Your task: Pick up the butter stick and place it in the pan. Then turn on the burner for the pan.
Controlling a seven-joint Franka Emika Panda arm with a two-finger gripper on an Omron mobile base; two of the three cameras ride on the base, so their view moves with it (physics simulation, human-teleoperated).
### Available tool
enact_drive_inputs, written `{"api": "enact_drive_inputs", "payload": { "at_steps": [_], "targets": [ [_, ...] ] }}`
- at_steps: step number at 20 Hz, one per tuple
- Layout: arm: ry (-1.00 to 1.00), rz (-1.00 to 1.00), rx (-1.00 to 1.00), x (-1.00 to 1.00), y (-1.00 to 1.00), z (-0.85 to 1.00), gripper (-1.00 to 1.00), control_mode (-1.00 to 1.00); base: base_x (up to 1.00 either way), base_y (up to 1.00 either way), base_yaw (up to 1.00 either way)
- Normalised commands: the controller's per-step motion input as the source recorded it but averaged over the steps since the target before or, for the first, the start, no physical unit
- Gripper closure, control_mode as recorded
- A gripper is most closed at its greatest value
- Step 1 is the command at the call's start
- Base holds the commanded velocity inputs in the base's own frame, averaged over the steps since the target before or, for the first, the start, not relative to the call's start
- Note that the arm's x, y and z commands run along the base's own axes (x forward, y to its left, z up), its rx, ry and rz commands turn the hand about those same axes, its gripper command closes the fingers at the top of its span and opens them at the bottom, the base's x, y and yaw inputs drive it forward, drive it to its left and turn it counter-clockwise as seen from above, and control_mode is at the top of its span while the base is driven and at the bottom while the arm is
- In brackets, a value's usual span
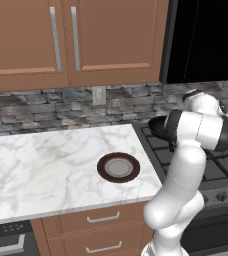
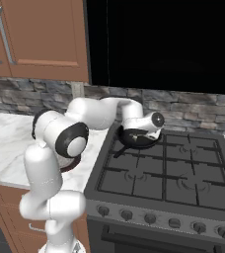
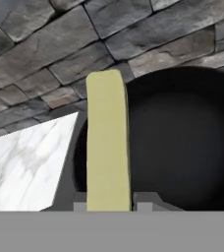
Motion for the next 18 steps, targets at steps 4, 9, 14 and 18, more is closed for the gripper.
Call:
{"api": "enact_drive_inputs", "payload": {
  "at_steps": [4, 9, 14, 18],
  "targets": [
    [0.06, 0.00, -0.01, 0.36, 0.00, -0.18, 1.00, -1.00, 0.00, 0.00, 0.00],
    [0.07, 0.00, -0.01, 0.37, 0.00, -0.21, 1.00, -1.00, 0.00, 0.00, 0.00],
    [0.06, 0.00, -0.02, 0.34, 0.00, -0.21, 1.00, -1.00, 0.00, 0.00, 0.00],
    [0.04, 0.00, -0.04, 0.34, 0.00, -0.23, 1.00, -1.00, 0.00, 0.00, 0.00]
  ]
}}
